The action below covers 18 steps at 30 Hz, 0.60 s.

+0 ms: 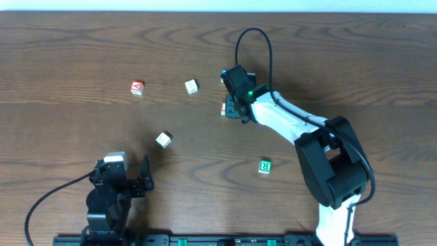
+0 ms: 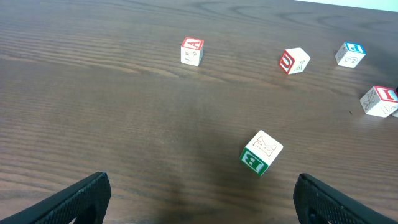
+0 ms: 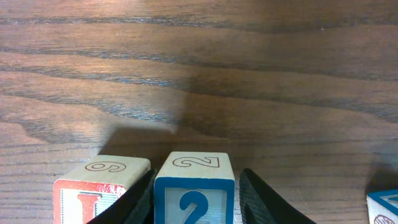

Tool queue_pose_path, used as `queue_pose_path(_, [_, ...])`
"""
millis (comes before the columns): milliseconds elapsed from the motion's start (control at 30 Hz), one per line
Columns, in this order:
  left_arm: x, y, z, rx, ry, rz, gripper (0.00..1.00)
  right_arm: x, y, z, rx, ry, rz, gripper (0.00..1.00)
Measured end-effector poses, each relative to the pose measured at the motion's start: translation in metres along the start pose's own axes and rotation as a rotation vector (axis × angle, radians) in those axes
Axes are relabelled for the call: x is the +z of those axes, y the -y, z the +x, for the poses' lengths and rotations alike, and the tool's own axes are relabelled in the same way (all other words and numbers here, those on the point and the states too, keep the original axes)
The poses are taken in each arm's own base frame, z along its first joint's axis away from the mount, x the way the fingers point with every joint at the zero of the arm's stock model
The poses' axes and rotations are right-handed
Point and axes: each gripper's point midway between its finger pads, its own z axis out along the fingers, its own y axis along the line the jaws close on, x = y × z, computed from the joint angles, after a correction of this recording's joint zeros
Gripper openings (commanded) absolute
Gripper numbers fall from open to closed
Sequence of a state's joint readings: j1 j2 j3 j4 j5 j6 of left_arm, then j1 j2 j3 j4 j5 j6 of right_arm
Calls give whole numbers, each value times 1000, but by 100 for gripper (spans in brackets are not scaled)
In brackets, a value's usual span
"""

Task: Spell out Ai2
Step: 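Lower the blue '2' block right of 'I' and release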

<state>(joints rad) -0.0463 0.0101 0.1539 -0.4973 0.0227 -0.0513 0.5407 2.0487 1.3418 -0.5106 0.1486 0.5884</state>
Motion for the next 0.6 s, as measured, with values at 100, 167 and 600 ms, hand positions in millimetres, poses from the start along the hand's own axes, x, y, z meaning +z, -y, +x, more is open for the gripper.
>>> queue_pose_path(100, [0,0,0,0,0,0,95,0,0,-2,1,8,1,45])
queue_pose_path(167, [0,0,0,0,0,0,95,0,-1,-4,2,18,-3,47])
queue_pose_path(600, [0,0,0,0,0,0,95,-1,-4,-18,11,78,-9,49])
